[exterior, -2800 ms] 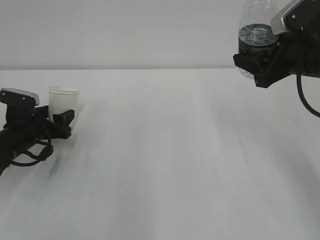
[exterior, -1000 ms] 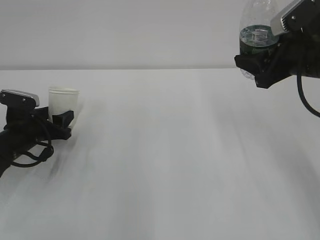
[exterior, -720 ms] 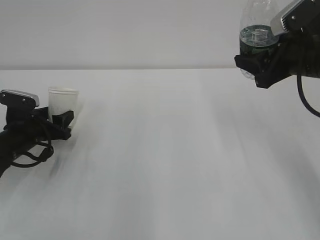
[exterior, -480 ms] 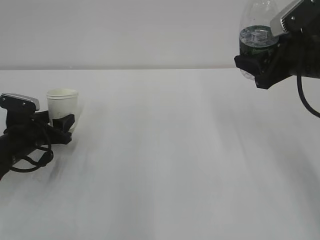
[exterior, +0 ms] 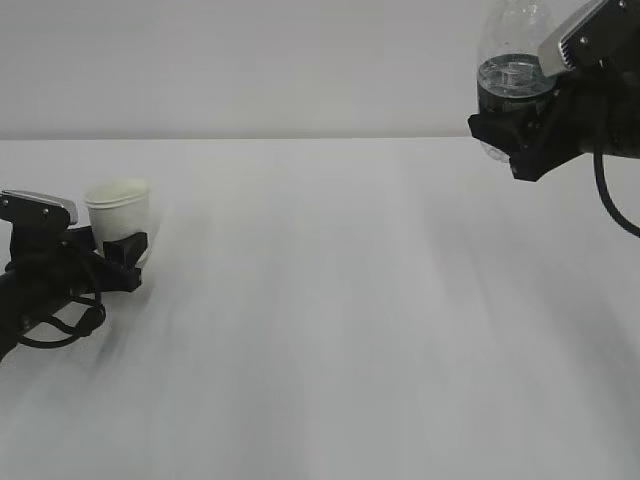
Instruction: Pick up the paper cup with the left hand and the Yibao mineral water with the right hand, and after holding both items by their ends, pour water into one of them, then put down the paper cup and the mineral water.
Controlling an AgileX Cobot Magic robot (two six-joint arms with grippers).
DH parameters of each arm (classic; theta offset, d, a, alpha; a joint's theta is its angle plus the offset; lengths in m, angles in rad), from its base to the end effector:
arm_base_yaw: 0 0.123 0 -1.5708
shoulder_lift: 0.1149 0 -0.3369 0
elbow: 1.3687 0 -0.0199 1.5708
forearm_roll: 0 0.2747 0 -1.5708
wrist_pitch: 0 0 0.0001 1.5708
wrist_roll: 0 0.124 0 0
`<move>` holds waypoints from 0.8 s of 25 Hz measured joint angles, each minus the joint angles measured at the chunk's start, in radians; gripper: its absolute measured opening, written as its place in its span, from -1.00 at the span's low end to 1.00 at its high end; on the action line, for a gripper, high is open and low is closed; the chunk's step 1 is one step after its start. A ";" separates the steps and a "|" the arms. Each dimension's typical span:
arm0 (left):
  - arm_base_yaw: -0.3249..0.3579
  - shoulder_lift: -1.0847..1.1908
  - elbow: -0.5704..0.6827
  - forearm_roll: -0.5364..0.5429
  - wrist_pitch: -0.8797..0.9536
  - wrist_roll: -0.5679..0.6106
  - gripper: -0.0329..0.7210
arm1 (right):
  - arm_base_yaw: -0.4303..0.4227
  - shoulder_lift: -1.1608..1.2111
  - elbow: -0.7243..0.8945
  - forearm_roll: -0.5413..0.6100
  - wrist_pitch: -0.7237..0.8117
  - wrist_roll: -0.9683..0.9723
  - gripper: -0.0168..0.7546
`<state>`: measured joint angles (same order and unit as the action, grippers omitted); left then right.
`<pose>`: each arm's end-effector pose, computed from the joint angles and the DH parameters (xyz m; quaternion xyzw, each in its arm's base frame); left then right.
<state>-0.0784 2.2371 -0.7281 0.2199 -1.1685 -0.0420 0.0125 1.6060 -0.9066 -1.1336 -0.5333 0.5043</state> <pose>0.4118 -0.0573 0.0619 0.1101 0.7841 -0.0901 0.6041 0.3886 0.0619 0.2750 -0.3582 0.7287 0.0367 0.5825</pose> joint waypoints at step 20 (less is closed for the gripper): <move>0.000 -0.023 0.006 -0.006 0.027 0.000 0.49 | 0.001 0.000 0.000 -0.002 0.002 0.000 0.24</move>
<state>-0.0784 2.2139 -0.7224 0.2140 -1.1418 -0.0420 0.0131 1.6060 -0.9066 -1.1357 -0.5316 0.5043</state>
